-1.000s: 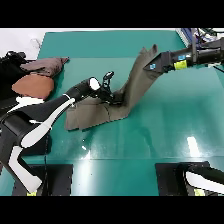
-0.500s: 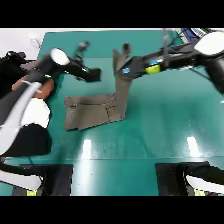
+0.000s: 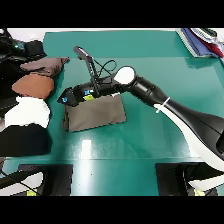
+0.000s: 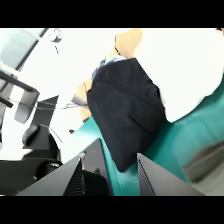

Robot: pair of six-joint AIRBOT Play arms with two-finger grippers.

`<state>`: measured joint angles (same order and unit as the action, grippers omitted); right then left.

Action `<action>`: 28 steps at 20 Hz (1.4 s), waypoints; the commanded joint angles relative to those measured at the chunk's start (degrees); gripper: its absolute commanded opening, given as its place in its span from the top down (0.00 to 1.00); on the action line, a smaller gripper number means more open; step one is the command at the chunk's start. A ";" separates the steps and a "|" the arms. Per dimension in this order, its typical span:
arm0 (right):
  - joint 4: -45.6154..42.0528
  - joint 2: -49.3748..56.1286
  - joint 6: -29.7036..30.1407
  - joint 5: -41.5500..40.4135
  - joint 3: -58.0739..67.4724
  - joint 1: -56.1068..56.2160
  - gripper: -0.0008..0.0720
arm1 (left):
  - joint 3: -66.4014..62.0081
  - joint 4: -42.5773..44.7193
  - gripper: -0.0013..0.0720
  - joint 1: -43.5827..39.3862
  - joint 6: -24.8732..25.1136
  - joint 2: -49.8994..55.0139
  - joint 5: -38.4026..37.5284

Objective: Fold the shirts.

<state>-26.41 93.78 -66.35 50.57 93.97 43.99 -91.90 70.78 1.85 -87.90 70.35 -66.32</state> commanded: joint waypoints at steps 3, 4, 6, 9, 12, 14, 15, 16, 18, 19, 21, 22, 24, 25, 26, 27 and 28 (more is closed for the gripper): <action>-16.46 -9.49 -6.43 7.04 -16.44 -13.86 0.47 | -0.04 -1.86 0.94 1.36 1.42 -1.40 -3.13; -21.05 -12.04 -9.31 7.91 -21.51 -17.68 0.46 | -0.04 -2.73 0.94 1.33 1.40 -1.36 -3.13; -24.17 -15.37 -10.40 8.22 -30.73 -25.92 0.15 | 0.20 -4.48 0.94 1.33 1.42 -1.18 -2.82; -19.58 -14.58 -10.75 8.66 -37.94 -34.97 0.12 | 1.70 -7.13 0.94 1.36 2.91 -1.18 -1.81; -15.63 -8.26 -10.51 8.76 -37.38 -34.62 0.12 | 2.32 -6.84 0.94 -0.74 3.02 -0.81 -1.55; -10.05 -3.13 -8.48 7.82 -34.03 -30.93 0.13 | 2.32 -6.75 0.94 -3.76 4.33 -0.57 -0.85; -7.10 -0.55 -7.78 7.43 -31.67 -28.96 0.13 | 2.32 -6.71 0.94 -5.20 4.37 -0.42 -0.22; -3.78 2.14 -6.71 6.99 -29.18 -26.64 0.13 | 2.32 -6.73 0.94 -6.67 4.35 -0.31 0.31; -0.59 6.88 -6.40 6.25 -24.33 -22.51 0.14 | 2.32 -6.75 0.94 -9.16 4.33 -0.15 0.68; -0.09 9.07 -6.40 5.95 -21.97 -20.81 0.23 | 2.32 -6.75 0.94 -10.27 4.33 -0.11 0.83; -0.26 12.72 -6.38 5.57 -17.33 -18.21 0.51 | 2.32 -6.82 0.94 -11.98 4.26 -0.07 0.98; -0.44 13.68 -6.38 4.81 -15.54 -17.35 0.79 | 2.32 -6.78 0.94 -12.87 4.09 -0.04 0.94; -0.79 13.35 -6.40 2.69 -13.70 -17.51 0.96 | 2.32 -6.71 0.95 -14.91 3.87 -0.02 1.03; -0.83 12.07 -6.40 1.62 -13.73 -18.56 0.96 | 2.32 -6.71 0.95 -16.11 3.89 0.00 1.16; -2.05 9.84 -6.45 0.39 -14.58 -20.59 0.97 | 2.32 -6.71 0.95 -17.25 3.87 0.00 1.20; -4.02 7.21 -6.47 -0.35 -15.96 -23.26 0.97 | 2.32 -6.71 0.95 -18.47 3.89 0.00 1.18; -6.78 3.98 -6.71 -0.68 -17.92 -26.93 0.97 | 2.32 -6.71 0.94 -19.56 3.87 0.00 1.27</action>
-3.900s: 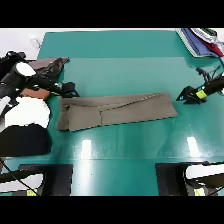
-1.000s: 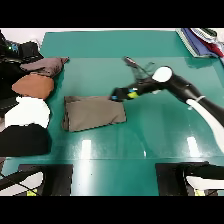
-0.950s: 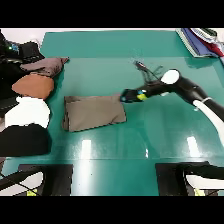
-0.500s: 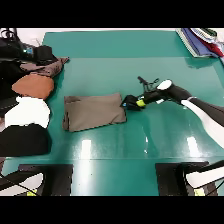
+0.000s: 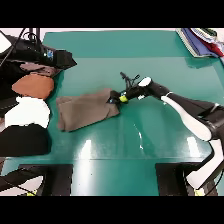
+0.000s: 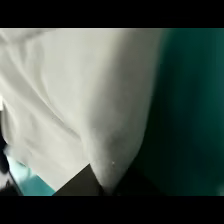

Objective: Fold the shirts.

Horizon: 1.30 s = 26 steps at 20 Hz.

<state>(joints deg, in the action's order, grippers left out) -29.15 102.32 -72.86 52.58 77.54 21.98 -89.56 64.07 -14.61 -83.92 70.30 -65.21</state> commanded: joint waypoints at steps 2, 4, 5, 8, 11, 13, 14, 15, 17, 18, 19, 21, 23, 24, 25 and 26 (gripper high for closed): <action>-7.72 -11.45 -0.31 -2.67 -6.40 -14.14 0.97 | -0.02 0.00 0.95 -5.05 -0.11 0.04 0.46; -10.32 -18.38 -0.44 -2.67 -11.06 -25.59 0.97 | -0.02 0.02 0.95 -6.40 -0.11 0.04 1.73; -11.47 -21.40 -0.48 -2.62 -12.96 -31.47 0.97 | -0.02 0.00 0.95 -6.84 -0.11 0.04 2.38; -14.08 -28.55 -0.63 -2.27 -17.07 -49.62 0.97 | -0.02 0.00 0.94 -7.17 -1.64 0.04 3.87; -17.14 -32.35 -0.66 -1.66 -18.86 -63.73 0.97 | -0.02 -0.04 0.94 -7.17 -2.27 0.04 4.96; -17.90 -33.66 -0.70 -1.46 -19.85 -70.23 0.97 | -0.02 -0.04 0.95 -7.17 -2.86 0.04 5.16; -18.16 -34.27 -1.01 -1.53 -20.63 -72.63 0.97 | -0.02 -0.04 0.94 -7.17 -2.97 0.04 5.18; -19.39 -34.95 -2.60 -2.08 -21.62 -74.34 0.97 | -0.02 -0.04 0.94 -7.17 -3.10 0.04 5.18; -25.20 -36.52 -7.32 -3.19 -23.82 -75.63 0.97 | -0.02 -0.04 0.95 -7.17 -3.08 0.04 5.14; -28.06 -37.33 -8.85 -3.10 -24.96 -75.60 0.97 | -0.02 -0.04 0.94 -7.17 -3.08 0.04 5.14; -28.55 -38.05 -8.87 -2.93 -26.16 -75.23 0.97 | -0.02 -0.04 0.94 -7.17 -3.08 0.04 5.14; -28.48 -39.04 -8.87 -2.23 -28.06 -73.46 0.97 | -0.02 -0.04 0.95 -7.17 -3.08 0.04 5.14; -29.77 -39.19 -8.87 0.33 -28.48 -69.92 0.96 | -0.02 -0.04 0.94 -7.17 -3.06 0.04 5.07; -31.10 -39.23 -8.90 0.85 -28.44 -68.22 0.96 | -0.02 -0.02 0.94 -7.17 -3.02 0.04 4.79; -32.72 -39.19 -8.92 1.44 -27.89 -66.97 0.96 | -0.02 -0.02 0.94 -7.17 -3.02 0.04 4.52; -35.12 -39.21 -8.96 2.14 -26.86 -66.42 0.92 | -0.02 -0.02 0.94 -7.17 -2.99 0.04 4.20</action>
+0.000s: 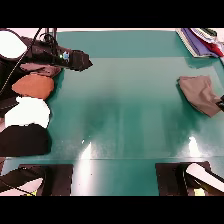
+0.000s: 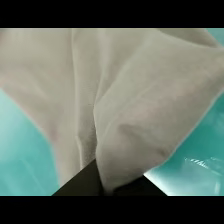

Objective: Fold the shirts.

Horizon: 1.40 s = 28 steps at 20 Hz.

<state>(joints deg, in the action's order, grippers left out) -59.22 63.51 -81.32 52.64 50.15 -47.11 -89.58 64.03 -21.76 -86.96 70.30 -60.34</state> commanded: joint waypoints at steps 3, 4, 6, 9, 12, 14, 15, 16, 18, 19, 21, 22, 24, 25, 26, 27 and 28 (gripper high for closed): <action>-16.37 -0.39 -0.50 6.38 6.32 2.03 0.22 | 0.00 0.02 0.94 -0.02 0.46 0.04 -1.27; -20.35 -0.42 -0.50 9.03 8.76 1.05 0.22 | 0.00 0.02 0.94 -0.02 0.46 0.04 -1.27; -23.32 -0.42 -0.66 14.16 14.10 -1.95 0.22 | 0.00 0.02 0.94 -0.02 0.48 0.04 -1.25; -13.68 -0.42 -1.18 19.45 19.65 -4.02 0.22 | 0.00 0.02 0.94 -0.02 0.46 0.04 -1.20; -1.70 -0.39 -1.09 21.81 20.52 1.70 0.22 | 0.00 0.02 0.94 -0.02 0.46 0.04 -1.18; -0.50 -0.42 -1.09 22.97 20.52 9.79 0.22 | 0.00 0.09 0.94 0.15 0.46 0.04 -0.57; -0.81 -0.39 -1.11 23.23 20.52 14.67 0.22 | 0.00 0.28 0.94 0.15 0.44 0.04 -0.63; -0.81 -0.39 -1.09 23.12 20.52 19.17 0.23 | 0.00 0.26 0.94 0.15 0.42 0.04 -0.61; -0.90 -0.39 -1.09 22.01 20.52 27.76 0.23 | 0.00 -0.31 0.94 0.13 0.39 0.04 -0.42; -0.87 -0.39 -1.09 21.33 20.52 31.58 0.23 | -0.02 -0.31 0.94 0.13 0.39 0.04 -0.07; -0.87 -0.39 -1.09 20.26 20.52 37.94 0.24 | 0.00 -0.31 0.94 0.13 0.39 0.04 0.81; -0.85 -0.39 -1.09 19.89 20.52 40.44 0.39 | -0.02 -0.31 0.94 0.13 0.39 0.04 1.36; -0.83 -0.39 -1.09 19.50 20.52 44.59 0.95 | -0.02 -0.28 0.94 0.15 0.39 0.04 2.27; -0.83 -0.39 -1.03 19.50 20.52 46.10 0.96 | -0.02 -0.28 0.94 0.15 0.39 0.04 2.89; -0.83 -0.39 -1.03 19.52 20.52 47.17 0.96 | -0.02 -0.28 0.94 0.13 0.39 0.04 3.28; -0.83 -0.39 -1.03 19.52 20.52 47.89 0.96 | -0.02 -0.28 0.94 0.13 0.39 0.04 3.67; -0.81 -0.39 -1.03 19.54 20.52 48.35 0.96 | -0.02 -0.28 0.94 0.13 0.39 0.04 4.28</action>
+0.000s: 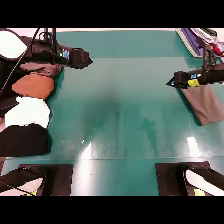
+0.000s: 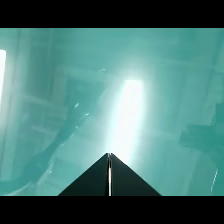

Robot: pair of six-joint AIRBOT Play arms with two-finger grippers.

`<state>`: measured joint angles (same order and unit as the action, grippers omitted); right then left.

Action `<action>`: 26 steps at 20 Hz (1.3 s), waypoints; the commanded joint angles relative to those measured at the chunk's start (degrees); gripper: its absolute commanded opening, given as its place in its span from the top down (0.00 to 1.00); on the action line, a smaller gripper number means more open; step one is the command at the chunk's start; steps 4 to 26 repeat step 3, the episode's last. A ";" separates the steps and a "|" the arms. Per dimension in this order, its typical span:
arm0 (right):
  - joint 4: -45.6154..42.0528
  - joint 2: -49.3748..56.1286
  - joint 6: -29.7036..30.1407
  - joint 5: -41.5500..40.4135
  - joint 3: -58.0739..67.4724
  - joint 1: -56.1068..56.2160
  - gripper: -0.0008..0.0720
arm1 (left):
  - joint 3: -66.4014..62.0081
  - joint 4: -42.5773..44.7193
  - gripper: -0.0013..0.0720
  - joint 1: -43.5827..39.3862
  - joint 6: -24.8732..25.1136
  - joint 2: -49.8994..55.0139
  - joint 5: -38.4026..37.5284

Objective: Fold the shirts.

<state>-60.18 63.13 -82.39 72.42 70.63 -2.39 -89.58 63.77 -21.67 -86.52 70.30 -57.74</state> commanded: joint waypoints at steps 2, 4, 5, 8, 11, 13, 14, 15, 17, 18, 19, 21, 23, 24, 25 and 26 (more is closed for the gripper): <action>0.17 -0.02 0.02 -0.22 0.04 4.09 0.96 | -0.02 -0.02 0.94 0.04 -0.04 0.04 2.73; 0.20 -0.02 0.02 -0.22 0.04 4.09 0.96 | -0.02 -0.02 0.94 0.04 -0.04 0.04 3.17; 0.20 -0.02 0.02 -0.22 0.04 4.09 0.96 | -0.02 -0.02 0.94 0.04 -0.04 0.04 3.17; 0.20 -0.02 0.02 -0.22 0.04 4.09 0.96 | -0.02 -0.02 0.94 0.04 -0.04 0.04 3.17; 0.20 -0.02 0.02 -0.22 0.04 4.09 0.96 | -0.02 -0.02 0.94 0.04 -0.04 0.04 3.17; 0.20 -0.02 0.02 -0.22 0.04 4.09 0.96 | -0.02 -0.02 0.94 0.04 -0.04 0.04 3.17; 0.20 -0.02 0.02 -0.22 0.04 4.09 0.96 | -0.02 -0.02 0.94 0.04 -0.04 0.04 3.17; 0.20 -0.02 0.02 -0.22 0.04 4.09 0.96 | -0.02 -0.02 0.94 0.04 -0.04 0.04 3.17; 0.20 -0.02 0.02 -0.22 0.04 4.09 0.96 | -0.02 -0.02 0.94 0.04 -0.04 0.04 3.17; 0.20 -0.02 0.02 -0.22 0.04 4.09 0.96 | -0.02 -0.02 0.94 0.04 -0.04 0.04 3.17; 0.20 -0.02 0.02 -0.22 0.04 4.09 0.96 | -0.02 -0.02 0.94 0.04 -0.04 0.04 3.17; 0.20 -0.02 0.02 -0.22 0.04 4.09 0.96 | -0.02 -0.02 0.94 0.04 -0.04 0.04 3.17; 0.20 -0.02 0.02 -0.22 0.04 4.09 0.96 | -0.02 -0.02 0.94 0.04 -0.04 0.04 3.17; 0.20 -0.02 0.02 -0.22 0.04 4.09 0.96 | -0.02 -0.02 0.94 0.04 -0.04 0.04 3.17; 0.20 -0.02 0.02 -0.22 0.04 4.09 0.96 | -0.02 -0.02 0.94 0.04 -0.04 0.04 3.17; 0.20 -0.02 0.02 -0.22 0.04 4.09 0.96 | -0.02 -0.02 0.94 0.04 -0.04 0.04 3.17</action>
